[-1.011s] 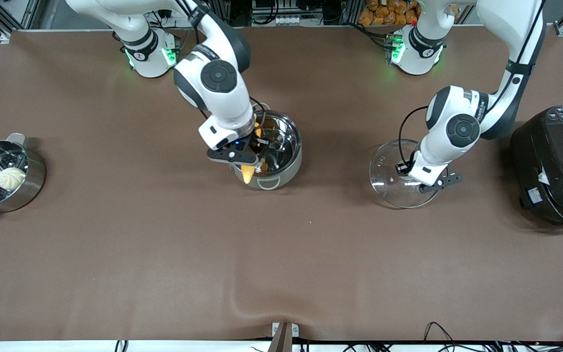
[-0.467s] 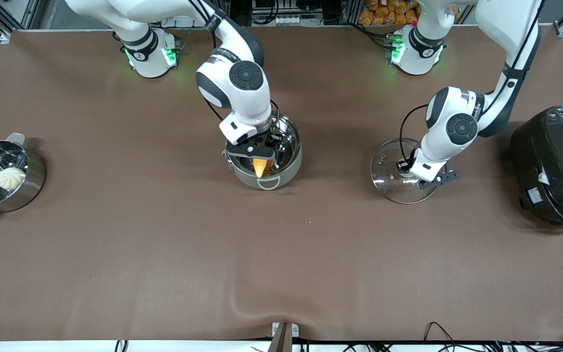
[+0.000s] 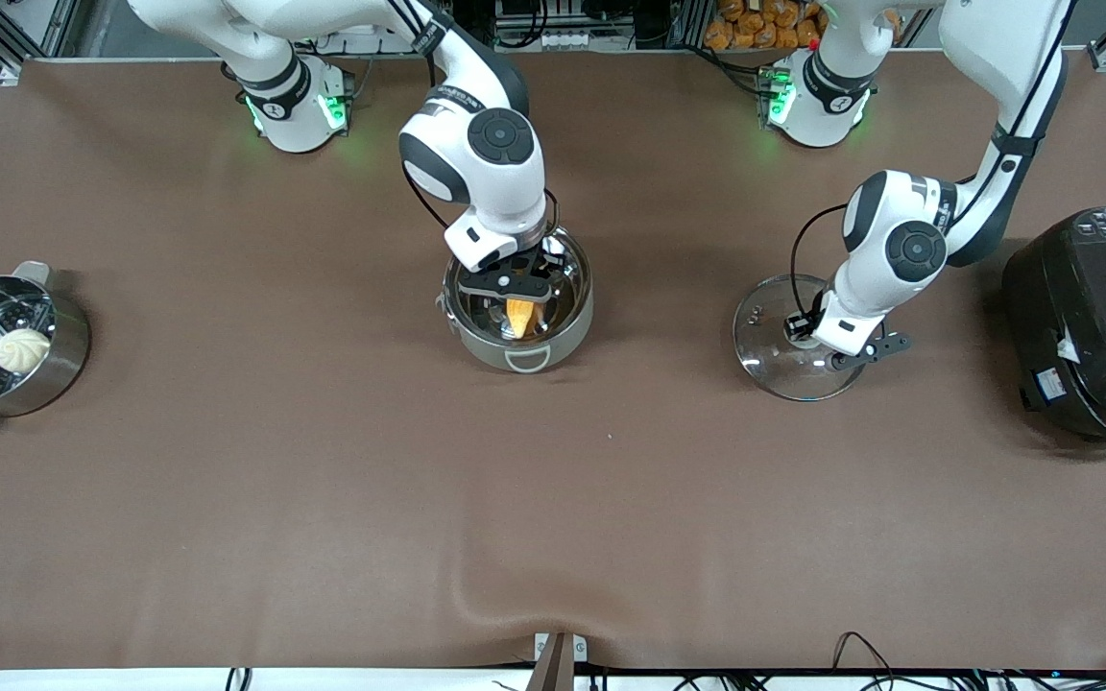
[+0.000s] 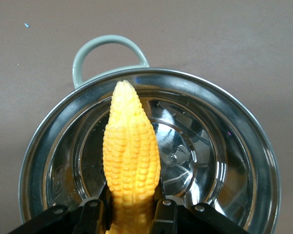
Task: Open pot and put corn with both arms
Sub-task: 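Lower the corn into the pot and open the right gripper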
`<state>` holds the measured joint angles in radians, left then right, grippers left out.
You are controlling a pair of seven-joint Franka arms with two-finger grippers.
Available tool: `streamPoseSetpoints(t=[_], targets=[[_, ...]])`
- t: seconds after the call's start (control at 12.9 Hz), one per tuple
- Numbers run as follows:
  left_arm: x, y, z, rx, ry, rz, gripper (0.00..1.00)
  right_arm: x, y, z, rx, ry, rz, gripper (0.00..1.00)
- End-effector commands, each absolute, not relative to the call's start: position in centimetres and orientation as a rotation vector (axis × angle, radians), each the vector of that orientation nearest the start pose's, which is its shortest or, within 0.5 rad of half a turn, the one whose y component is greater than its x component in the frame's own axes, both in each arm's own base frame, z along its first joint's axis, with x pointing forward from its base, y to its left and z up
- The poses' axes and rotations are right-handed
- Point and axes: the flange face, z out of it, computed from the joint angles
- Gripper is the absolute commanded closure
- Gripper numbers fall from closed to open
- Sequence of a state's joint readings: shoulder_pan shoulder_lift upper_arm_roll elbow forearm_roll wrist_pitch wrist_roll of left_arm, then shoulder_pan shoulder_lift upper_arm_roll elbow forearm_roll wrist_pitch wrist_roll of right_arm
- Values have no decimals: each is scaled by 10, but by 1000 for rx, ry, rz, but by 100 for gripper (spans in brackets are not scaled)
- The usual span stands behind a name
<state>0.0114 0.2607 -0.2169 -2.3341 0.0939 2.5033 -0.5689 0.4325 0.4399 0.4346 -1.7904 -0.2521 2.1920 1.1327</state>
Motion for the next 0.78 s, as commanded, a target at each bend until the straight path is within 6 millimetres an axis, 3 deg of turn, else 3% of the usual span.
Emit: streamPoseSetpoints(t=[0.0, 0.08, 0.16, 0.31, 0.54, 0.7], targets=[[493, -103, 217, -3087, -434, 124, 86, 441, 476, 329, -3134, 266, -83, 0], [495, -102, 218, -3088, -437, 120, 39, 441, 476, 330, -3134, 265, -86, 0], [499, -104, 219, -3091, -441, 114, 0, 442, 475, 331, -3132, 268, -88, 0], [509, -107, 235, -3098, -462, 61, 0, 444, 474, 331, -3131, 269, -91, 0], [526, -110, 287, -3111, -443, -73, 0, 456, 465, 341, -3118, 281, -109, 0], [547, -113, 329, -3088, -442, -40, 0, 479, 439, 378, -3071, 343, -155, 0]])
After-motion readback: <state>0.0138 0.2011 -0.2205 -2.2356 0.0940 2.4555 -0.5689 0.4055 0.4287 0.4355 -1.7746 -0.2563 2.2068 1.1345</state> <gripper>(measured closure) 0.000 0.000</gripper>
